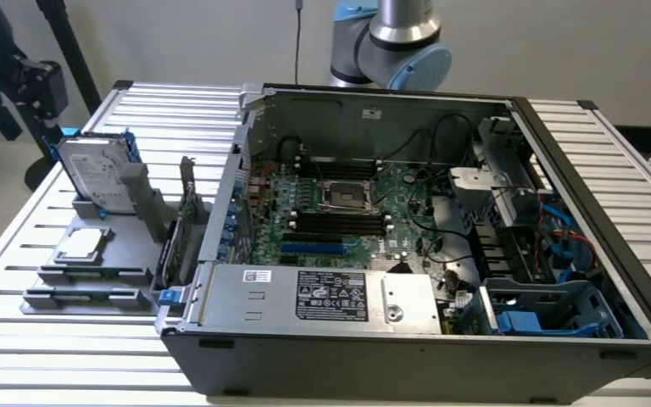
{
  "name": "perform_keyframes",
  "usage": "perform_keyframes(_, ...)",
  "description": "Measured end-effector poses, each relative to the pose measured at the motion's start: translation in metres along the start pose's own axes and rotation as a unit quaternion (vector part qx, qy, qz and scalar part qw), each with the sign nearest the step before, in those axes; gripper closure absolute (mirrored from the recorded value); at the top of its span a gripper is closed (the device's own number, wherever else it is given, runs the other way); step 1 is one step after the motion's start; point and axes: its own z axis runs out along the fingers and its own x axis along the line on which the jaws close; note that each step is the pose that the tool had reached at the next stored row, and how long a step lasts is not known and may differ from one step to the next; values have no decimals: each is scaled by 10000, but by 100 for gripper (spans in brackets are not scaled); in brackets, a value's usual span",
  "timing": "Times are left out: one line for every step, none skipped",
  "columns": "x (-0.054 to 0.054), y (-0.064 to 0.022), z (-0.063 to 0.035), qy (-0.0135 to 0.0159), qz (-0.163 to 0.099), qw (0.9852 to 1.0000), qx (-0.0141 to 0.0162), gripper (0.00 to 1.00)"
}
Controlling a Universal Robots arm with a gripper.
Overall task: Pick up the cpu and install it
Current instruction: 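Pick up the cpu and move it towards the insertion slot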
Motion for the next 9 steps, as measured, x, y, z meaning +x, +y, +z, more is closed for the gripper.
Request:
perform_keyframes(0, 0, 18, 0, -1, 10000, 0, 41)
perform_keyframes(0, -1, 36, -1, -5, 10000, 0, 41)
perform_keyframes(0, -2, 55, 0, -15, 10000, 1, 35)
perform_keyframes(0, -3, 73, 1, -30, 10000, 1, 35)
perform_keyframes(-1, -4, 92, 1, -47, 10000, 1, 35)
perform_keyframes(-2, -5, 110, 2, -66, 10000, 2, 35)
perform_keyframes(-2, -6, 128, 2, -85, 10000, 2, 35)
perform_keyframes(-3, -6, 146, 3, -109, 9999, 2, 35)
perform_keyframes(-6, -6, 164, 4, -147, 9999, 3, 35)
